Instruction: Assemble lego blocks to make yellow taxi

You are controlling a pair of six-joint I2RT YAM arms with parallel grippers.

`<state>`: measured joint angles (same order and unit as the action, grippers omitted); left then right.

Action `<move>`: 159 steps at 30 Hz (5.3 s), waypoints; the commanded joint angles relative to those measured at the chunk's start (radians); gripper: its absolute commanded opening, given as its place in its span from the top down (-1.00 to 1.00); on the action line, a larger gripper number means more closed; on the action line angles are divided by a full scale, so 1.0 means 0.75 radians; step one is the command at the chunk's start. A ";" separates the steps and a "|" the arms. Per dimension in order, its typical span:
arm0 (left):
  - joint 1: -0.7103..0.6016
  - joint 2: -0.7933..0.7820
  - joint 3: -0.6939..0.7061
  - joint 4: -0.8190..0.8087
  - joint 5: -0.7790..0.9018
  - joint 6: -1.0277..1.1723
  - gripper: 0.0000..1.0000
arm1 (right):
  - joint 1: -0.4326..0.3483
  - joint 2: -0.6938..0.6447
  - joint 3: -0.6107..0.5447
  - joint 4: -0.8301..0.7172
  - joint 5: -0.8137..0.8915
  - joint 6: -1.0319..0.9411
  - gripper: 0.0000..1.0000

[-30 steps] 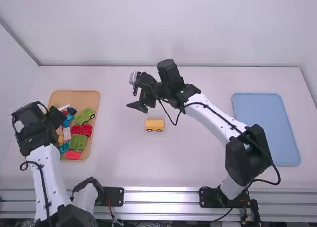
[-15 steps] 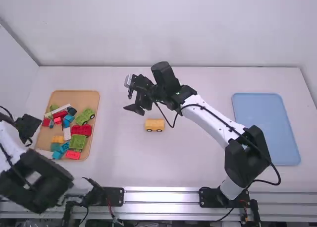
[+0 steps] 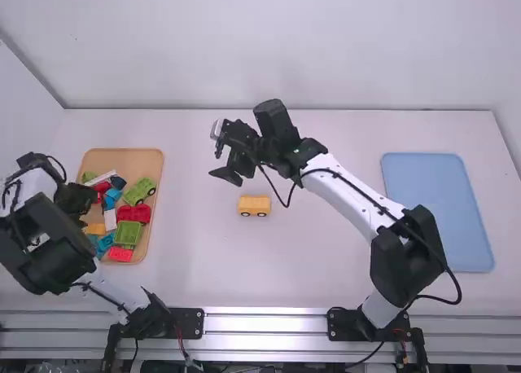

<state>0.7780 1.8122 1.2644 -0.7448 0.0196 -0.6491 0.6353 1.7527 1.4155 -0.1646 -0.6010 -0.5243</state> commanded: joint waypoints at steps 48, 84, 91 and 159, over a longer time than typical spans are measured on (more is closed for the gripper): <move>-0.044 -0.165 -0.061 0.130 0.158 0.477 0.96 | -0.084 -0.015 -0.004 0.001 0.001 -0.004 -0.97; -1.204 0.088 -0.204 0.144 0.337 2.737 0.97 | -0.429 -0.018 -0.003 -0.215 -0.071 -0.008 -0.97; -1.193 0.147 -0.204 0.268 0.368 2.737 0.69 | -0.420 -0.018 -0.003 -0.210 -0.075 -0.008 -0.97; -0.768 0.420 -0.273 0.366 1.367 3.236 -0.47 | -0.412 -0.017 -0.004 -0.204 -0.070 -0.090 -0.97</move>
<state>0.2058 2.0899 1.0309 -0.4564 1.0607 1.6630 0.3244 1.7527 1.4155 -0.3218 -0.6476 -0.5941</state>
